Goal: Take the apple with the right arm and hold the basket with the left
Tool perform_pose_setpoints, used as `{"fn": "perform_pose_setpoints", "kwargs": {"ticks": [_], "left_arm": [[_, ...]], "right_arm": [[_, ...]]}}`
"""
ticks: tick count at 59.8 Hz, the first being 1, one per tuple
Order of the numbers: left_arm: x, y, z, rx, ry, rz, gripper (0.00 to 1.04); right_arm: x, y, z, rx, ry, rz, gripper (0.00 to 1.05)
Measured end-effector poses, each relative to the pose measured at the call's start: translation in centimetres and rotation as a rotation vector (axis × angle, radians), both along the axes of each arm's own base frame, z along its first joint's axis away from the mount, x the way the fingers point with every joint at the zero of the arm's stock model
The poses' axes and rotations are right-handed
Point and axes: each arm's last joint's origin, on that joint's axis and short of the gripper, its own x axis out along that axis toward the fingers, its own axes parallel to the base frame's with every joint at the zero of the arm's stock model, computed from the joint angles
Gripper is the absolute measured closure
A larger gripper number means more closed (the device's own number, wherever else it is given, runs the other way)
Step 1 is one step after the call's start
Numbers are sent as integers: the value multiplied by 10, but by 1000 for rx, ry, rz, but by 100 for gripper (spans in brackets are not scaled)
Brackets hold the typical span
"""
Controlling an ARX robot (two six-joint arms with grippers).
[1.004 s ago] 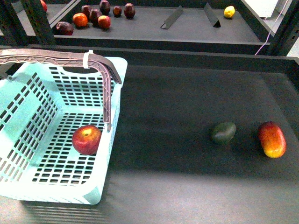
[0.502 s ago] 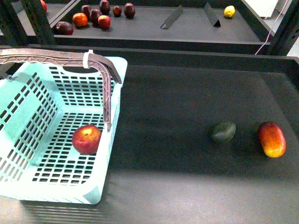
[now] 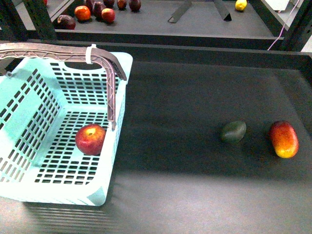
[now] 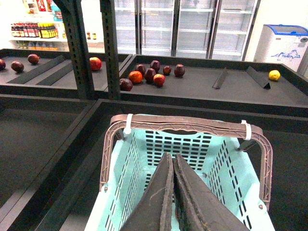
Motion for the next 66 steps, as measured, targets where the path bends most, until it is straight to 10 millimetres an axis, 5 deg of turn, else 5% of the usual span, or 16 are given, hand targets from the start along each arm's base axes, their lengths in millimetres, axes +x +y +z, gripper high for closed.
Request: {"fn": "perform_pose_setpoints", "kwargs": {"ticks": [54,66], "left_arm": [[-16,0,-3,0,5,0,102],[-16,0,-3,0,5,0,64]], "right_arm": [[0,0,0,0,0,0,9],[0,0,0,0,0,0,9]]}}
